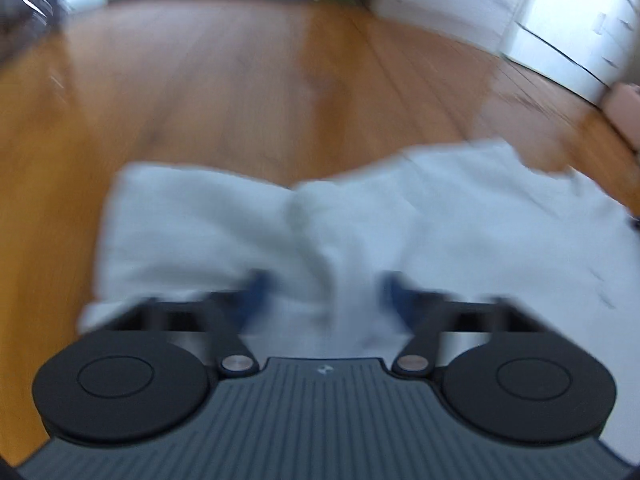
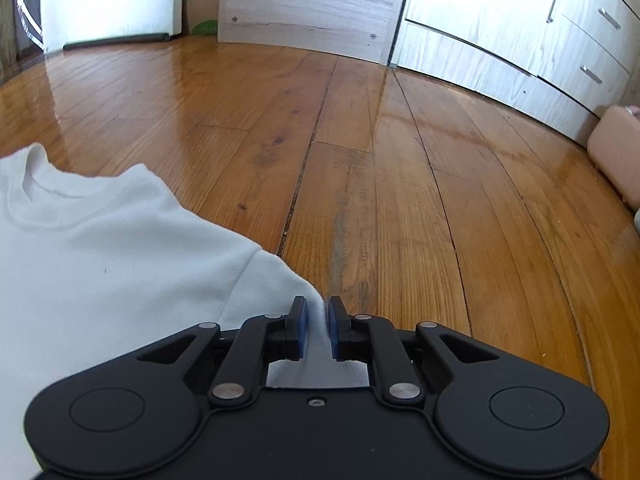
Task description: Fold clothes
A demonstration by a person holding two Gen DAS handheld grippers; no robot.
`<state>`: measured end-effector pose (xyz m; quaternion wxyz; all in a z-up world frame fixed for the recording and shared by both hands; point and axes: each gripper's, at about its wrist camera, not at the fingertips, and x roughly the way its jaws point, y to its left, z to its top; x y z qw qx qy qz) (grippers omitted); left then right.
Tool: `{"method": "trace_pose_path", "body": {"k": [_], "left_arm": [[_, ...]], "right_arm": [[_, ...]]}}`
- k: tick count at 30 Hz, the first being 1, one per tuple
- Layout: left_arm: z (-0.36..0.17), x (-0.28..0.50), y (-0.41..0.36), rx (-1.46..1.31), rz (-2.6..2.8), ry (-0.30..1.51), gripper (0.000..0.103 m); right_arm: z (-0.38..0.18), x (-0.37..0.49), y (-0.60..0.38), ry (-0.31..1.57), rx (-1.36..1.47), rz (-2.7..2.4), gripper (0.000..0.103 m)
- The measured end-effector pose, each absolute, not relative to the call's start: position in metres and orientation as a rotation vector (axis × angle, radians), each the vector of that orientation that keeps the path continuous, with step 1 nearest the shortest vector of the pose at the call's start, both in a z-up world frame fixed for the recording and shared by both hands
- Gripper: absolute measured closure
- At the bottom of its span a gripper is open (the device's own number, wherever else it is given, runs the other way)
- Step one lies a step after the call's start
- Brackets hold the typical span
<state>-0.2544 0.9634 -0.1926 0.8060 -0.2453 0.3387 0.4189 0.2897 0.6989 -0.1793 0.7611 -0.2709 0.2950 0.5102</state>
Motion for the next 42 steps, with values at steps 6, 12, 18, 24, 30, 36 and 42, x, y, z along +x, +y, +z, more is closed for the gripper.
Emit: {"method": "trace_pose_path", "body": {"k": [6,12,18,24,30,36,42], "left_arm": [[-0.141,-0.330,0.983,-0.442,1.400,0.577,0.097],[-0.145,-0.403,0.995,-0.421,1.866,0.593,0.095],[-0.121,-0.372,0.971,-0.424,1.795,0.288,0.022],[-0.158,-0.248,1.007,-0.585,1.168,0.651,0.022],[-0.212,-0.173,1.008,-0.525,0.949,0.948,0.014],[-0.216,-0.145,1.009,-0.410,0.966,0.882,0.048],[-0.215,-0.098,1.008,-0.151,1.089,0.948,0.086]], "right_arm": [[-0.182,0.291,0.695,0.652,-0.527,1.100,0.088],[-0.171,0.295,0.695,0.643,-0.526,1.097,0.061],[-0.130,0.301,0.688,0.647,-0.296,1.193,0.025],[-0.141,0.284,0.750,0.772,-0.471,1.325,0.025],[-0.164,0.239,0.798,0.715,-0.678,1.419,0.024],[-0.177,0.227,0.800,0.667,-0.663,1.436,0.075],[-0.178,0.211,0.797,0.512,-0.744,1.376,0.099]]}}
